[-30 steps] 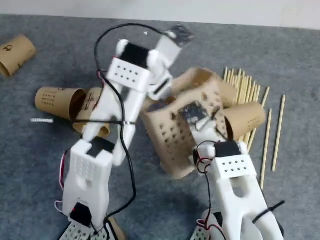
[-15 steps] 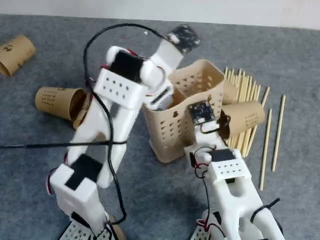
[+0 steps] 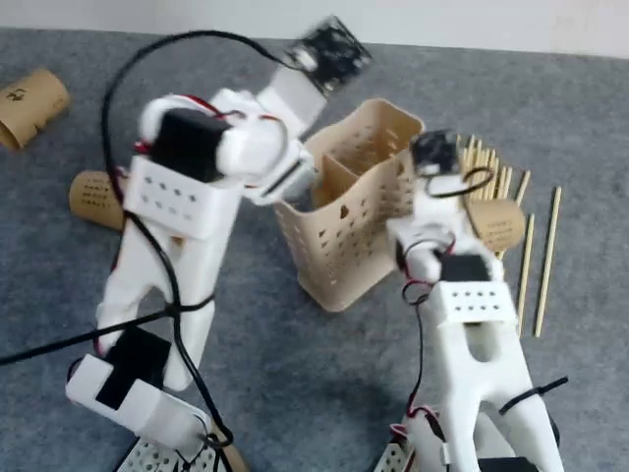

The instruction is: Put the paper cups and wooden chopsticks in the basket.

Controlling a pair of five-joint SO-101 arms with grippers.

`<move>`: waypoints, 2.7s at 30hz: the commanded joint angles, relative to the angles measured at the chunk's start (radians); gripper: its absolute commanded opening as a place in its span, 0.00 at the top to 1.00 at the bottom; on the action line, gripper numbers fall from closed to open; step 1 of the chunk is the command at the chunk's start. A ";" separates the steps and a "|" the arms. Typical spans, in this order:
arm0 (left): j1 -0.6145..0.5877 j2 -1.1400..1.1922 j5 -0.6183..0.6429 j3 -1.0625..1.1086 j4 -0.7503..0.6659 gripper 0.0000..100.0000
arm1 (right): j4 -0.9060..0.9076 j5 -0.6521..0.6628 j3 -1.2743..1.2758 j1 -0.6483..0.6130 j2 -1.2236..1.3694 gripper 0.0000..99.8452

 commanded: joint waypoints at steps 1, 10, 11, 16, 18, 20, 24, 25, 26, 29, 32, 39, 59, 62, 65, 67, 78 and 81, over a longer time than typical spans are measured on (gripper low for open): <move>-0.054 -0.012 -0.008 -0.073 -0.002 0.77 | -0.018 -0.008 -0.099 0.067 -0.007 0.78; -0.084 0.142 -0.005 -0.177 -0.025 0.77 | -0.018 -0.008 -0.269 0.225 -0.007 0.78; -0.084 0.153 -0.005 -0.193 -0.025 0.77 | -0.018 -0.008 -0.292 0.243 -0.007 0.78; -0.093 0.219 -0.005 -0.203 -0.025 0.77 | 0.114 -0.008 -0.335 0.280 -0.007 0.78; -0.097 0.263 -0.003 -0.205 -0.029 0.77 | 0.143 -0.008 -0.334 0.271 -0.007 0.78; -0.099 0.306 -0.003 -0.205 -0.029 0.77 | 0.147 -0.008 -0.323 0.262 0.002 0.78; -0.097 0.384 0.009 -0.205 -0.023 0.77 | 0.136 -0.009 -0.237 0.242 0.004 0.78; -0.096 0.401 0.031 -0.205 -0.023 0.77 | 0.122 -0.023 -0.222 0.222 0.004 0.78; -0.093 0.418 0.046 -0.206 -0.021 0.77 | 0.102 -0.044 -0.208 0.205 0.004 0.78; -0.068 0.461 0.060 -0.202 -0.015 0.77 | 0.041 -0.104 -0.171 0.153 0.005 0.78; -0.062 0.484 0.061 -0.168 0.006 0.77 | -0.021 -0.118 -0.140 0.117 0.005 0.78; -0.054 0.420 0.061 -0.002 0.006 0.77 | -0.110 -0.120 -0.137 0.110 0.007 0.78; -0.062 -0.073 0.058 0.193 0.006 0.77 | -0.081 -0.120 -0.318 0.171 0.166 0.78; -0.130 -0.081 0.058 0.064 0.006 0.77 | 0.005 -0.117 -0.367 0.208 0.108 0.78; -0.154 -0.079 0.054 -0.039 0.006 0.77 | 0.173 -0.112 -0.435 0.245 0.027 0.78; -0.156 -0.079 0.049 -0.090 0.006 0.77 | 0.302 -0.094 -0.489 0.254 -0.025 0.78; -0.151 -0.033 -0.015 -0.127 -0.071 0.77 | 0.529 0.058 -0.282 0.282 -0.188 0.78; -0.105 0.022 -0.009 -0.127 -0.075 0.77 | 0.375 0.057 -0.067 0.286 -0.274 0.78</move>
